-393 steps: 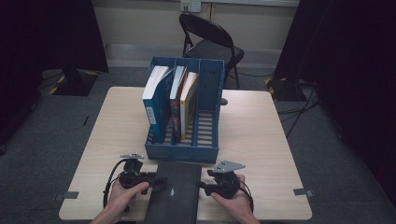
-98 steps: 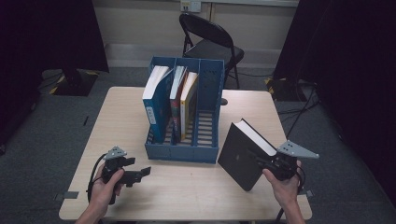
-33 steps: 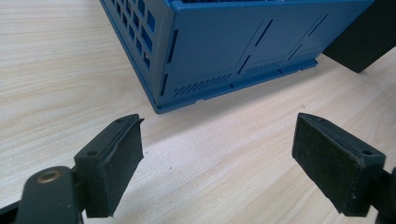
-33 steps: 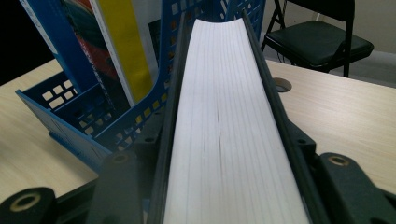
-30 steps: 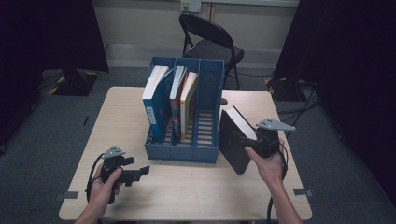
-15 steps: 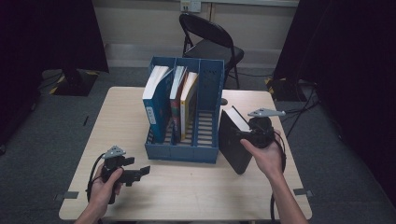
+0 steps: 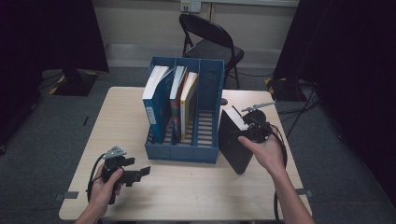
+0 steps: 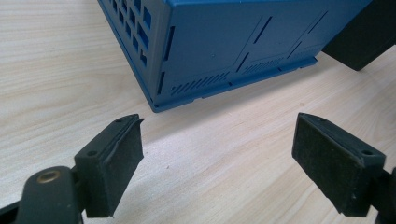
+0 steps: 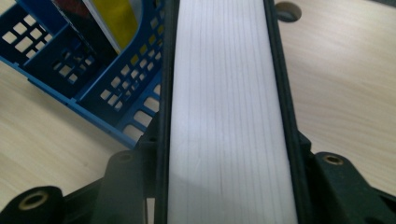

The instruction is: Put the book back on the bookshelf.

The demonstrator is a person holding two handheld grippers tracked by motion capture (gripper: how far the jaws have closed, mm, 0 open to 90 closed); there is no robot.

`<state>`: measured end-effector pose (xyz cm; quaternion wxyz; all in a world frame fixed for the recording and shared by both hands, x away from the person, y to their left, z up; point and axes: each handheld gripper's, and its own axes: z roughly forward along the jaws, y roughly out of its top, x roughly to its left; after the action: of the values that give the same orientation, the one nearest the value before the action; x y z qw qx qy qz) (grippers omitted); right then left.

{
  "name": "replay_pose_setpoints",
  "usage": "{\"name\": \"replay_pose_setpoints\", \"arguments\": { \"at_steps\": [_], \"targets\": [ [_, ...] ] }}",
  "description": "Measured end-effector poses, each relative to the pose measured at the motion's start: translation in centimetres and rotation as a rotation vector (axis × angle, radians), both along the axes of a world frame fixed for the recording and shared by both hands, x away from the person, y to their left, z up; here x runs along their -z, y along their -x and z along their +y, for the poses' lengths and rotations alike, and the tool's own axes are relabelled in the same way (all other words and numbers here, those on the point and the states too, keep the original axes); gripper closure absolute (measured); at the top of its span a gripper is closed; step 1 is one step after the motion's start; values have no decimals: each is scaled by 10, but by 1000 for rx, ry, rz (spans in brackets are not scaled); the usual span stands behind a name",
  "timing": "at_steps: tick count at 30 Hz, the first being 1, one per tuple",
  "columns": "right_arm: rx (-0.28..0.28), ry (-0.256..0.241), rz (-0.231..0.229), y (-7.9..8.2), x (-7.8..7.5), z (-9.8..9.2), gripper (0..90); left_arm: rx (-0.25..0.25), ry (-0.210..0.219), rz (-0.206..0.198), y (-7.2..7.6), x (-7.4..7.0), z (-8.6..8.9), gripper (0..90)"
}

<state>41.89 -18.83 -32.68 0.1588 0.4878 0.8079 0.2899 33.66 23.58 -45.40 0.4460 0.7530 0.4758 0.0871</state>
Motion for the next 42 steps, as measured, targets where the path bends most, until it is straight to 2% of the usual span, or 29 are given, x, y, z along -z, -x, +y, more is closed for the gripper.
{"name": "replay_pose_setpoints", "arguments": {
  "at_steps": [3, 8, 14, 27, 35, 42],
  "targets": [
    [4, 7, 21, -2, 0, 1, 487, 7, -4, -1, 0, -1, 0, 160],
    [4, 32, 86, -6, -1, 3, 472, 3, -5, 0, 0, 0, -2, 160],
    [-10, 103, 155, -12, -4, 8, 498, 8, -5, 7, -1, 1, -2, 160],
    [-22, 190, 267, -27, -9, 16, 524, 11, -9, 9, 0, 2, -3, 162],
    [-26, 213, 304, -34, -9, 19, 516, 8, -7, 9, -1, 2, -2, 161],
    [-22, 224, 292, -34, -7, 21, 510, 3, -4, 13, 0, 2, -1, 161]
  ]
}}
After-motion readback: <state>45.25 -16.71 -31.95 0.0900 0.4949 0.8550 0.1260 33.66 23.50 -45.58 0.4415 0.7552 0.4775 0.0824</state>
